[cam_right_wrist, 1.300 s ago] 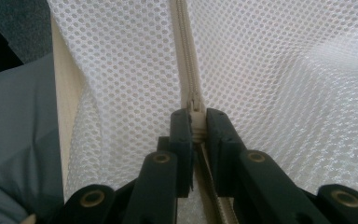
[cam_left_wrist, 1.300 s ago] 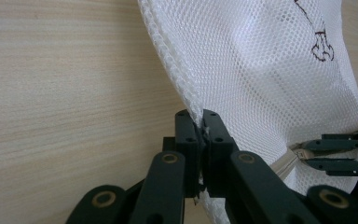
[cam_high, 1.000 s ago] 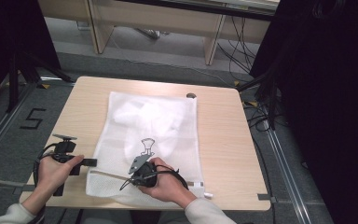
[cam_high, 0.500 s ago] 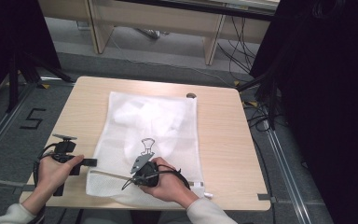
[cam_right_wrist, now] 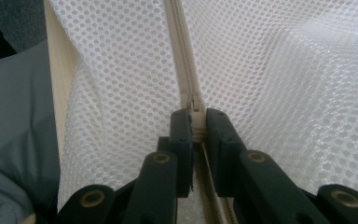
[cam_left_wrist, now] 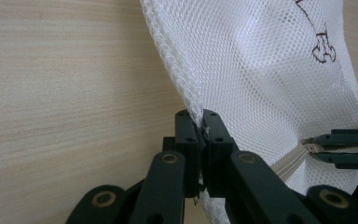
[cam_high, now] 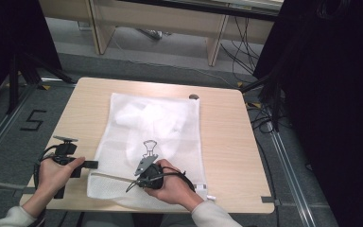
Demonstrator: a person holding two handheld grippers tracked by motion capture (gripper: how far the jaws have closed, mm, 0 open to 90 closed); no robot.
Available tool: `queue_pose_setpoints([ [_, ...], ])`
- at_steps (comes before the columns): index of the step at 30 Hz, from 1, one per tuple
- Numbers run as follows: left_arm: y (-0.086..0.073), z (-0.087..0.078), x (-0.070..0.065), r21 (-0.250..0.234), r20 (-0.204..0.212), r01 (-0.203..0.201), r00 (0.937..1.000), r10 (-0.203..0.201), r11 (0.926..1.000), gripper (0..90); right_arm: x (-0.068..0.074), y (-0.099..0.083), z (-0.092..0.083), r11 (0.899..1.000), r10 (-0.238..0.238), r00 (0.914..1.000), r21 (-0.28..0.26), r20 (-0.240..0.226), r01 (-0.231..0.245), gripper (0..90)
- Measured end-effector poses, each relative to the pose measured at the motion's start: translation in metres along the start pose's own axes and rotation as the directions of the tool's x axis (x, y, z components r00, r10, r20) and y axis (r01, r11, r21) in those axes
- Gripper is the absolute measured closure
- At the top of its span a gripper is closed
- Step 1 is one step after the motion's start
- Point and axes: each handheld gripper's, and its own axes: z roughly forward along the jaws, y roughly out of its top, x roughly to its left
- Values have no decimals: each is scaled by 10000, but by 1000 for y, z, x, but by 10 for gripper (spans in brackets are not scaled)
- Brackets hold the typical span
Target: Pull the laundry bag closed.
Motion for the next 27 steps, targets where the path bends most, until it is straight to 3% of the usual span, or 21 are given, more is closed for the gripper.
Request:
queue_pose_setpoints([
  [10,0,0,0,9,-45,-30,10000,30,10000,862,0,-4,-6,9994,330,9995,106,27,-331,824],
  [15,0,0,0,16,-18,-15,10000,15,10000,862,-2,-4,-5,10000,24,10000,-1,66,-24,824],
  [20,0,0,0,6,-14,-21,10000,21,10000,862,-2,-5,-6,10000,57,9999,30,83,-58,824],
  [21,0,0,0,2,-27,-29,10000,29,10000,862,-1,-6,-7,9995,317,9995,65,59,-317,824],
  [27,0,0,0,-8,-25,-22,10000,22,10000,862,-3,-7,-11,9999,160,9998,47,87,-161,824],
])
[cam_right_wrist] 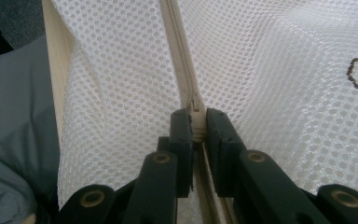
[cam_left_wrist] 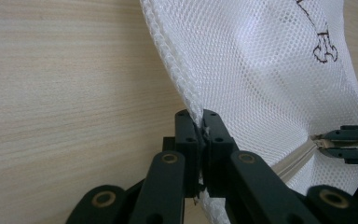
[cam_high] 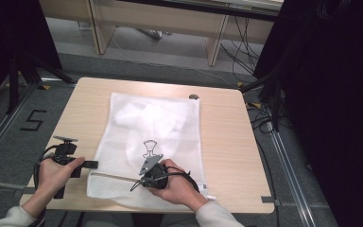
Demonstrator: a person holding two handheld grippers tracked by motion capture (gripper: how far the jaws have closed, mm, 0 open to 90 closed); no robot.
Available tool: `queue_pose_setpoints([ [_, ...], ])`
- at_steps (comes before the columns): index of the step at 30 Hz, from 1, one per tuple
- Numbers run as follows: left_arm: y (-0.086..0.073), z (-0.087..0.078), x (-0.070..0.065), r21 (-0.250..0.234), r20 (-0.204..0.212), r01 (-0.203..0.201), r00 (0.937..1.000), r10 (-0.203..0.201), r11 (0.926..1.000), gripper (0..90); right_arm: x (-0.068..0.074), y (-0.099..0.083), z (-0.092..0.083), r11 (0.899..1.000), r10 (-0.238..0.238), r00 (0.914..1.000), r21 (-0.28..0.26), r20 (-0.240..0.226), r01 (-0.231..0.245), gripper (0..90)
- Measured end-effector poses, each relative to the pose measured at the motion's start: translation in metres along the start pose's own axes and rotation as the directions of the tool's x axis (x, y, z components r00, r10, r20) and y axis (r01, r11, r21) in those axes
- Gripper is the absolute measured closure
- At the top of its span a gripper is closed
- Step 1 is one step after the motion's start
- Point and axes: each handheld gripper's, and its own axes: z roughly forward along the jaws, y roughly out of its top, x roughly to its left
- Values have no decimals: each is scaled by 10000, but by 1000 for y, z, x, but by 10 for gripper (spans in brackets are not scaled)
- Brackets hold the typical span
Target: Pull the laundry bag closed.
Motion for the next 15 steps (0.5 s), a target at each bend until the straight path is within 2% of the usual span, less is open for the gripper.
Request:
queue_pose_setpoints([
  [4,0,0,0,-18,14,13,10000,-13,10000,862,-1,-1,-1,10000,28,10000,-46,28,-28,824],
  [8,0,0,0,-10,16,24,10000,-24,10000,862,0,-3,-3,9996,262,9997,-52,34,-261,824],
  [10,0,0,0,-7,13,15,10000,-15,10000,862,-1,-2,-3,9999,110,9999,-89,42,-109,824],
  [13,0,0,0,-5,21,10,10000,-10,10000,862,0,-3,-5,9994,329,9994,-65,39,-329,824],
  [15,0,0,0,-27,33,21,10000,-21,10000,862,0,-3,-5,9996,280,9996,-95,26,-280,824],
])
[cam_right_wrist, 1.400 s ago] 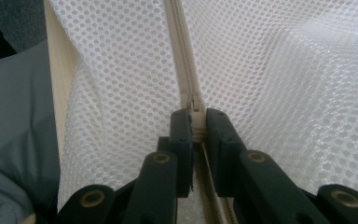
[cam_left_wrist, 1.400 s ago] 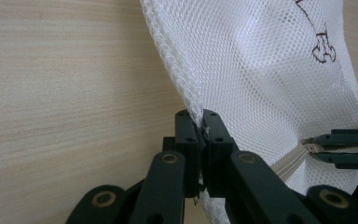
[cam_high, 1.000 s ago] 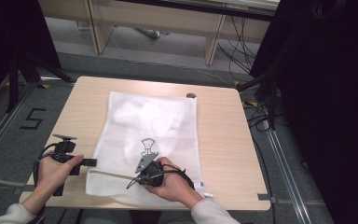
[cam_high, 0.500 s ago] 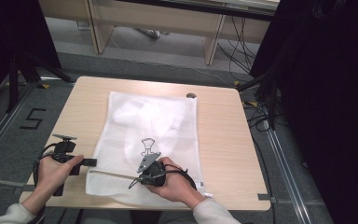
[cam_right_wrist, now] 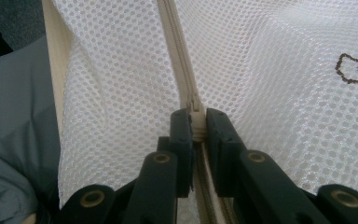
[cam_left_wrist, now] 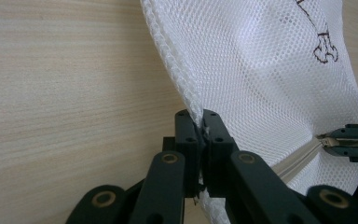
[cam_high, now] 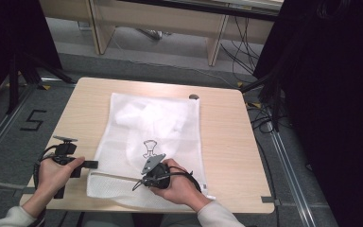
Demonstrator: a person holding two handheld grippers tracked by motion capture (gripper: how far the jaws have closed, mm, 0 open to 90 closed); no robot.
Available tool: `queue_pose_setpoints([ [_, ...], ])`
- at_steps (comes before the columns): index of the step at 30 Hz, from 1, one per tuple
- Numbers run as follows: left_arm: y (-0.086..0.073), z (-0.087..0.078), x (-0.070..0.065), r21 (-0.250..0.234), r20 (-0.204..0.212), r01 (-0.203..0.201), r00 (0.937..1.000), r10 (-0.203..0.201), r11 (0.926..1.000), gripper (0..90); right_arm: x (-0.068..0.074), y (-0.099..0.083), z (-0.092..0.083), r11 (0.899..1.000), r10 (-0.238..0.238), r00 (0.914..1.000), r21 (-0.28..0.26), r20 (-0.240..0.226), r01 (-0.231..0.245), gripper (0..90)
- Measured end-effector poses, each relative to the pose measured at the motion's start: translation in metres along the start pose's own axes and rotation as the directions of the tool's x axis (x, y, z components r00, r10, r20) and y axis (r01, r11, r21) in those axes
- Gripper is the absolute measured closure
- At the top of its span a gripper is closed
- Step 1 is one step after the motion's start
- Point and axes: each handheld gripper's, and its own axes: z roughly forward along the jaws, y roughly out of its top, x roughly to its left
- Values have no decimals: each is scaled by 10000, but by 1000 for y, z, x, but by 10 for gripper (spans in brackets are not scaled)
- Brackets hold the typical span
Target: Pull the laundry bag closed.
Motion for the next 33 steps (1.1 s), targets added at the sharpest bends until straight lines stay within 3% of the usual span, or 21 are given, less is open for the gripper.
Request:
queue_pose_setpoints([
  [5,0,0,0,11,1,18,10000,-18,10000,862,-1,0,-1,9998,-185,9998,-49,56,186,824],
  [7,0,0,0,6,-35,-17,10000,18,10000,862,0,-1,-2,9999,105,9999,12,95,-105,824],
  [11,0,0,0,6,-1,9,10000,-9,10000,862,-2,-2,-4,10000,-60,10000,-50,48,60,824],
  [12,0,0,0,6,-1,9,10000,-9,10000,862,-1,-3,-5,9998,176,9998,-34,82,-176,824],
  [15,0,0,0,6,-5,10,10000,-10,10000,862,-1,-2,-5,10000,-74,9999,-51,92,74,824],
  [22,0,0,0,6,32,31,10000,-31,10000,862,-2,-3,-8,10000,-64,9999,-69,95,65,824],
  [24,0,0,0,1,46,43,10000,-43,10000,862,-1,-4,-10,9999,135,9999,15,74,-135,824],
  [29,0,-1,1,-10,-15,8,10000,-8,10000,862,-1,-4,-11,10000,-75,9998,9,178,75,825],
  [31,0,0,1,6,27,45,10000,-45,10000,862,-1,-6,-12,9997,237,9997,-26,68,-237,824],
  [33,0,0,0,-2,51,32,10000,-32,10000,862,-1,-7,-14,9998,222,9997,23,51,-222,825],
])
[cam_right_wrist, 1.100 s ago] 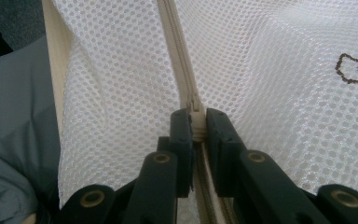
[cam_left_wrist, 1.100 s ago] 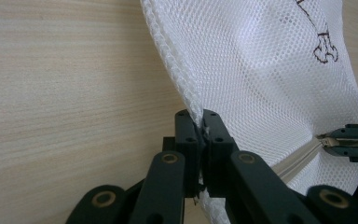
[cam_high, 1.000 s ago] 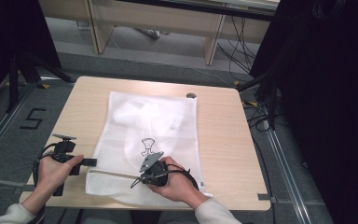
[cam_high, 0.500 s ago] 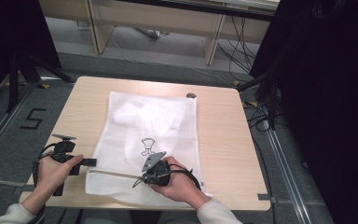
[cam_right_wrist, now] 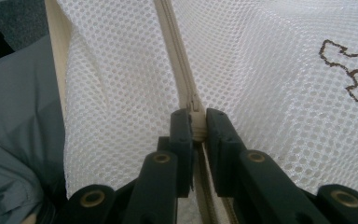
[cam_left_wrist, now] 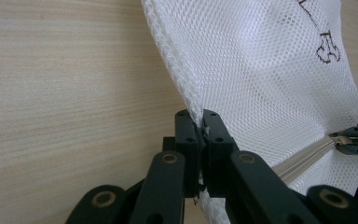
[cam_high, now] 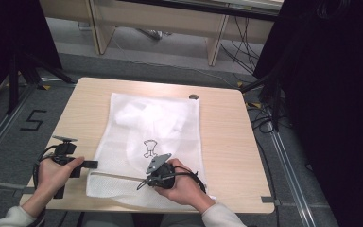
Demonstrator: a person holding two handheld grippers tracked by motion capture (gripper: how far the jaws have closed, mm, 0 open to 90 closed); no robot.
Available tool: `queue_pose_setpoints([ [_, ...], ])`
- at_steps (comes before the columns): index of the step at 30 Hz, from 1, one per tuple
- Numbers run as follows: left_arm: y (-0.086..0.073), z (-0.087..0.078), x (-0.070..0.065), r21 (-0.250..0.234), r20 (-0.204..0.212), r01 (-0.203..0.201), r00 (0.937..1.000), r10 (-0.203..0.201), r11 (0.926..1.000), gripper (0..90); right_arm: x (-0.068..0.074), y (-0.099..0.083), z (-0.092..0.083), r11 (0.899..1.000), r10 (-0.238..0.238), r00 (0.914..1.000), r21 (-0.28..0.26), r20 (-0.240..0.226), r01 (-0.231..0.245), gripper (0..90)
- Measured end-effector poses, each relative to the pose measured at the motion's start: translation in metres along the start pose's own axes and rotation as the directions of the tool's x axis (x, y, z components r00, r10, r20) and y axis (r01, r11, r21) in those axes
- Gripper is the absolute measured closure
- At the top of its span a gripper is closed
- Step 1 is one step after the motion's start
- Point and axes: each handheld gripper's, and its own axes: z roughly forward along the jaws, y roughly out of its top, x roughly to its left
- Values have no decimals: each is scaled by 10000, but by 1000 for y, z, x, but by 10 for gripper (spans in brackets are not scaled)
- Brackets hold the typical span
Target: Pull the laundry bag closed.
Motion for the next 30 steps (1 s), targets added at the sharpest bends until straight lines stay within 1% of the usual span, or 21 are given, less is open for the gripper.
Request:
queue_pose_setpoints([
  [2,0,0,0,2,10,14,10000,-14,10000,862,0,0,0,9999,-44,9999,-105,159,46,825],
  [4,0,0,1,-39,34,64,10000,-64,10000,862,0,-1,-1,9998,-178,9997,-32,140,179,825],
  [5,0,0,2,2,6,12,10000,-12,10000,861,-1,-2,-3,10000,-16,10000,12,70,16,825],
  [7,0,0,1,7,-13,13,10000,-13,10000,862,-1,-3,-3,10000,70,9999,-50,130,-69,824],
  [11,0,0,1,2,5,23,10000,-23,10000,861,0,-3,-5,9999,115,9999,-82,116,-114,825],
  [12,0,0,1,5,16,27,10000,-27,10000,862,0,-3,-5,9999,57,9998,-85,169,-55,825],
  [13,0,0,0,13,45,34,10000,-34,10000,861,-1,-3,-7,10000,29,10000,-35,86,-29,825],
  [14,0,0,0,13,45,34,10000,-34,10000,862,0,-3,-8,9999,166,9999,-3,27,-166,825],
  [16,0,0,0,31,59,29,10000,-30,10000,862,0,-3,-9,9999,160,9999,12,25,-160,825],
  [17,0,0,0,28,59,36,10000,-36,10000,862,0,-3,-10,9999,169,9998,-10,76,-169,825],
  [18,0,0,0,10,-39,-10,10000,10,10000,862,0,-3,-10,9999,169,9998,-10,76,-169,825],
  [19,0,-1,1,-20,-65,-7,10000,7,10000,862,-1,-3,-10,10000,60,9998,54,183,-61,825],
  [20,1,-1,2,-62,5,89,10000,-89,9999,862,-1,-5,-13,9996,262,9996,119,121,-264,825],
  [21,1,-2,3,-71,-26,80,10000,-80,9999,862,-4,-6,-14,10000,-13,9997,0,232,13,825],
  [22,1,-2,3,-62,13,127,9999,-127,9999,862,-4,-6,-14,10000,-13,9997,0,232,13,825],
  [23,1,-1,3,-11,7,52,10000,-52,10000,861,-6,-8,-19,9993,316,9993,-185,194,-313,825],
  [24,0,0,1,18,-12,10,10000,-10,10000,862,-6,-9,-21,9994,301,9994,-201,184,-297,825],
  [25,0,0,0,-16,32,44,10000,-44,10000,862,-7,-9,-21,9996,165,9997,-241,198,-160,825],
  [28,0,0,1,11,31,51,10000,-51,10000,862,-6,-10,-21,9996,204,9996,-200,205,-200,825],
  [29,0,-1,1,-5,-35,22,10000,-22,10000,861,-6,-11,-21,9996,265,9994,-19,227,-265,825],
  [30,1,-1,2,-51,7,82,10000,-82,10000,861,-6,-11,-21,9996,265,9994,-19,227,-265,825],
])
